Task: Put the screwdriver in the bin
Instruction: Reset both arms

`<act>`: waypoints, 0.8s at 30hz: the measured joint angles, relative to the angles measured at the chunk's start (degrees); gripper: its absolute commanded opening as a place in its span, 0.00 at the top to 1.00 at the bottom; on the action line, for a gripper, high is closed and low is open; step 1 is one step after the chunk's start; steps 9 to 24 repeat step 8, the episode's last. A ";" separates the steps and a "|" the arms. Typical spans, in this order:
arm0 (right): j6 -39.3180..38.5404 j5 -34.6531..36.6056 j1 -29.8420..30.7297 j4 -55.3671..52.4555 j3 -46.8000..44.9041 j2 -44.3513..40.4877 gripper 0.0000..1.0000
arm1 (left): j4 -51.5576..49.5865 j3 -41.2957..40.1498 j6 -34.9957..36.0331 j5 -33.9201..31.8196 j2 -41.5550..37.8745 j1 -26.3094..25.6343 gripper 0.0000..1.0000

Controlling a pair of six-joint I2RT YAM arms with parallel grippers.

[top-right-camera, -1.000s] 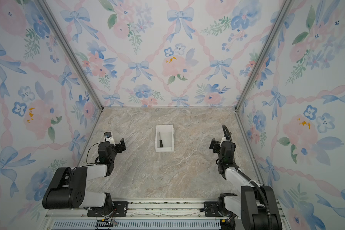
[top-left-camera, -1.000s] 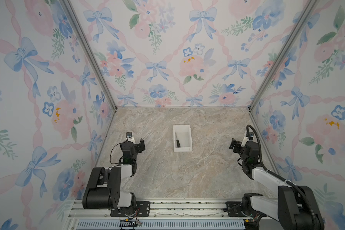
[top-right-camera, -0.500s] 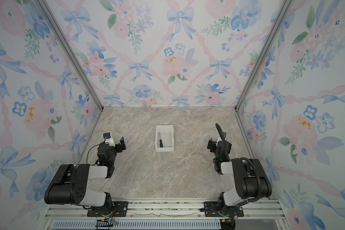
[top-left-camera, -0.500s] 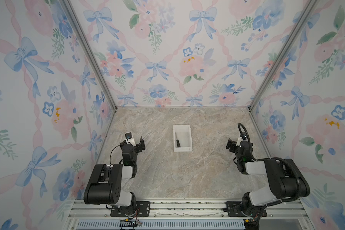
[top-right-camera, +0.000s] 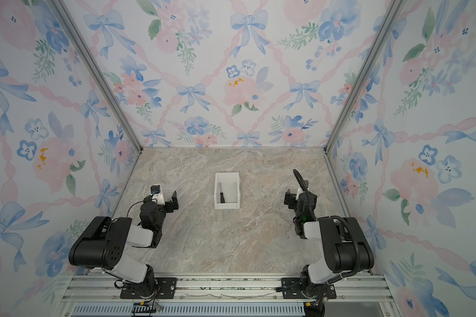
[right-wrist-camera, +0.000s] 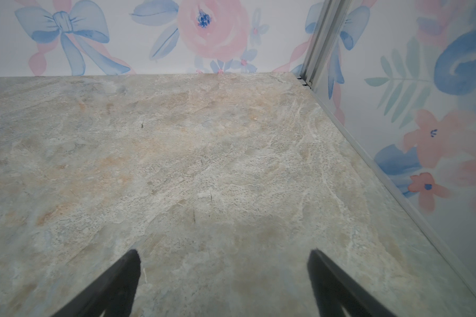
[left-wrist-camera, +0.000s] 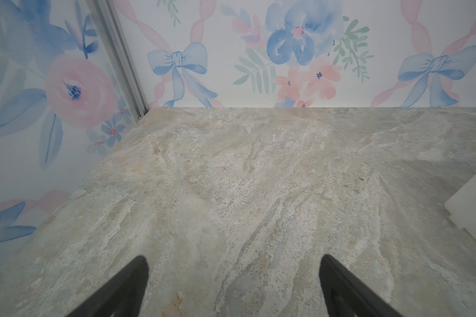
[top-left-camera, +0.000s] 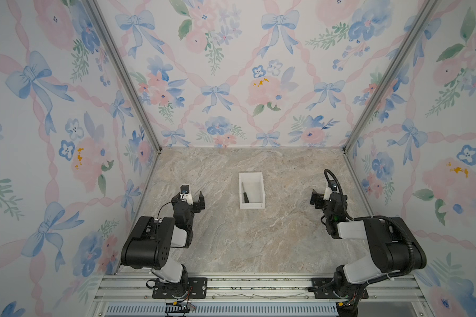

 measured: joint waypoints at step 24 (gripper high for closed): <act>-0.13 -0.22 0.00 -0.02 0.00 0.00 0.03 | 0.22 0.00 0.22 0.00 0.00 0.00 0.02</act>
